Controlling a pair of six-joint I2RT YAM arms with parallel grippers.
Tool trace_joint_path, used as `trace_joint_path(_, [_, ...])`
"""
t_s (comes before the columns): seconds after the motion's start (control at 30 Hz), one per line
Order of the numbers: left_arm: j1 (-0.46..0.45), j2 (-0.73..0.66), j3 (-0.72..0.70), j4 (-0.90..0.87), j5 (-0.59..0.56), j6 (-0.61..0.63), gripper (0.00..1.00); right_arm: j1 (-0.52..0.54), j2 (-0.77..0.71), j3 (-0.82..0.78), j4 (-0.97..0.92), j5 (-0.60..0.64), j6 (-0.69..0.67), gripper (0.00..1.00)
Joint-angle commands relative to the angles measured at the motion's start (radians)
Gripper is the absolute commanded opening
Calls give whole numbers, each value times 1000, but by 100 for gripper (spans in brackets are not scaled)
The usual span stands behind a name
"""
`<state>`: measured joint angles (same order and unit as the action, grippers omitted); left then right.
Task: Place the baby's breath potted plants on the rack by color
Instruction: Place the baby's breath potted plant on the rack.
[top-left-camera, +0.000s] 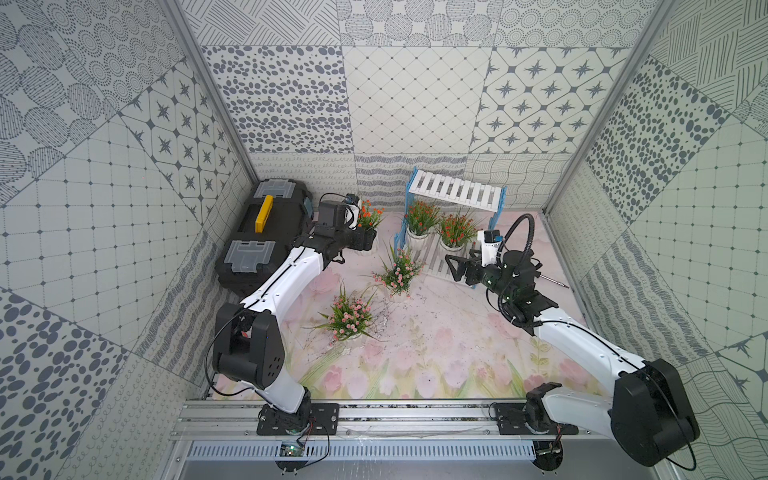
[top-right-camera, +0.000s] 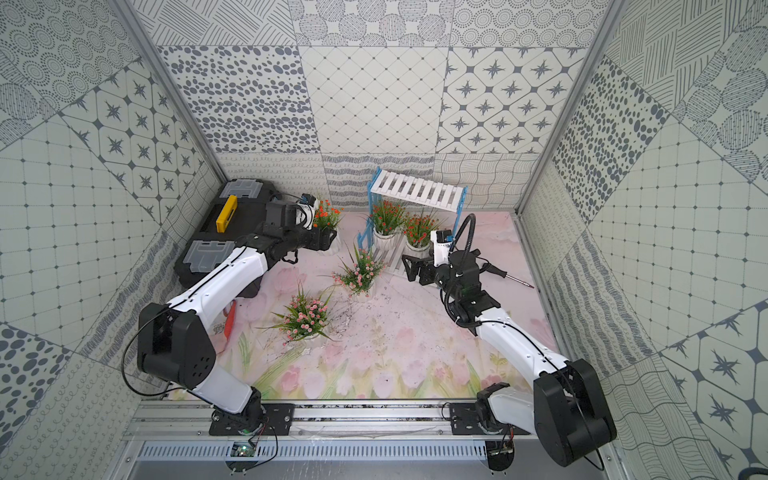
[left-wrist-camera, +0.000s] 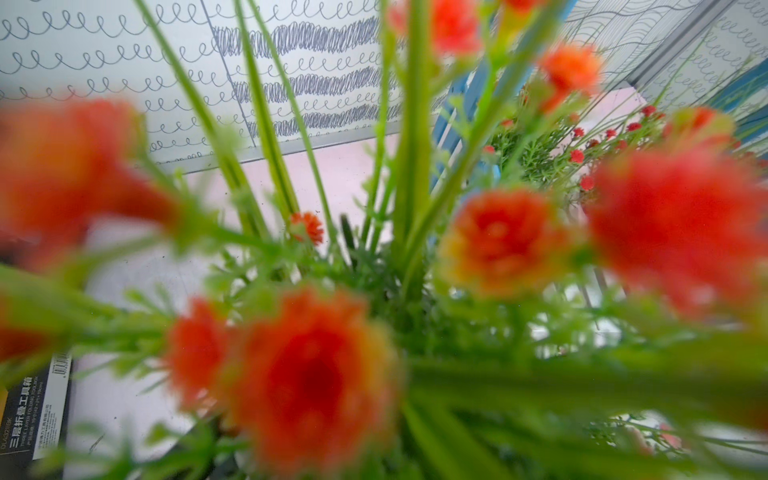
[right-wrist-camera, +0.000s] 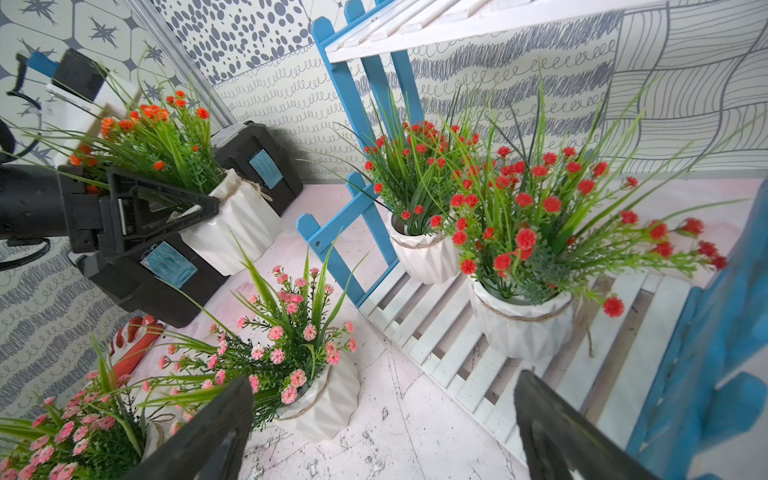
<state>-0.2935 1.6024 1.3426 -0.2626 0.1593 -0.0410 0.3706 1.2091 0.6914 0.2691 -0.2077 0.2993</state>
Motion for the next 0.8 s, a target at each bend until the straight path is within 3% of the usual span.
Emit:
trace_joint_path(0.0, [-5,-18,27,16,96,19,62,2,-33,12,12,28,-4,98])
trace_joint_path(0.77, [-169,32,205,-29,100,73,62,-59,-179,-14,-64,192,-15,98])
